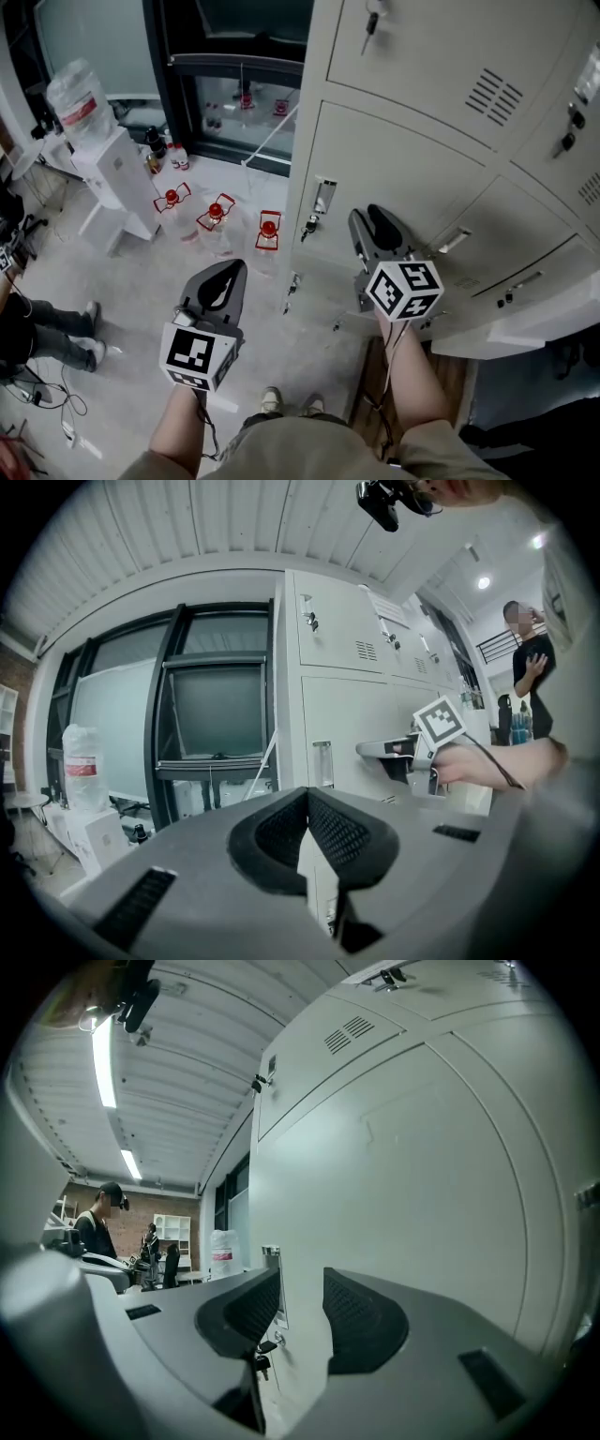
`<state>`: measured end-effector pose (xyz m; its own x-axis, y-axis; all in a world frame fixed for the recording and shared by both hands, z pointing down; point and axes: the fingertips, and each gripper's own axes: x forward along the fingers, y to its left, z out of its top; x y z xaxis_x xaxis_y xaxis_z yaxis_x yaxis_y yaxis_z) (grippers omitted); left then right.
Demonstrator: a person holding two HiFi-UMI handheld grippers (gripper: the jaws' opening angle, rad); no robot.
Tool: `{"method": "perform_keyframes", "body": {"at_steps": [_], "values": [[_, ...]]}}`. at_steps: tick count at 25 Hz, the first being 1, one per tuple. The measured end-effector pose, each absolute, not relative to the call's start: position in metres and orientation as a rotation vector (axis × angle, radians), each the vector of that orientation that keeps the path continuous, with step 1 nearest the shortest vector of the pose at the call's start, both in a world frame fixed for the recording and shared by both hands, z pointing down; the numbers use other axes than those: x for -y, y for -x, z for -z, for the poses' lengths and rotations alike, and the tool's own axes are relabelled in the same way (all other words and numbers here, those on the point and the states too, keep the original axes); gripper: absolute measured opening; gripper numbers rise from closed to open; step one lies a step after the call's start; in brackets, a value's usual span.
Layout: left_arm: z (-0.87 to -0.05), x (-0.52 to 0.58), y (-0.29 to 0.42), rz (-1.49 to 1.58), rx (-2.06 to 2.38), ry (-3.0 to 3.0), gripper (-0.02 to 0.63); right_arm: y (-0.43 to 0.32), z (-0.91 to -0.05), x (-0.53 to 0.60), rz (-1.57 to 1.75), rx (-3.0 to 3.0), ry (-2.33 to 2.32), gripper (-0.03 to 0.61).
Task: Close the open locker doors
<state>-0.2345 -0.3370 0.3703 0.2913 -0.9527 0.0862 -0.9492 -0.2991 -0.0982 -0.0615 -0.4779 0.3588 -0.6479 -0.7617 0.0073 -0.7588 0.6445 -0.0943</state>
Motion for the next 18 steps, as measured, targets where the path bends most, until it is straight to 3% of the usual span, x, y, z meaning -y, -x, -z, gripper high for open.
{"method": "perform_keyframes", "body": {"at_steps": [18], "values": [[-0.301, 0.31, 0.198, 0.129, -1.771, 2.45, 0.008, -0.008, -0.282, 0.361, -0.077, -2.756, 1.234, 0.056]]}}
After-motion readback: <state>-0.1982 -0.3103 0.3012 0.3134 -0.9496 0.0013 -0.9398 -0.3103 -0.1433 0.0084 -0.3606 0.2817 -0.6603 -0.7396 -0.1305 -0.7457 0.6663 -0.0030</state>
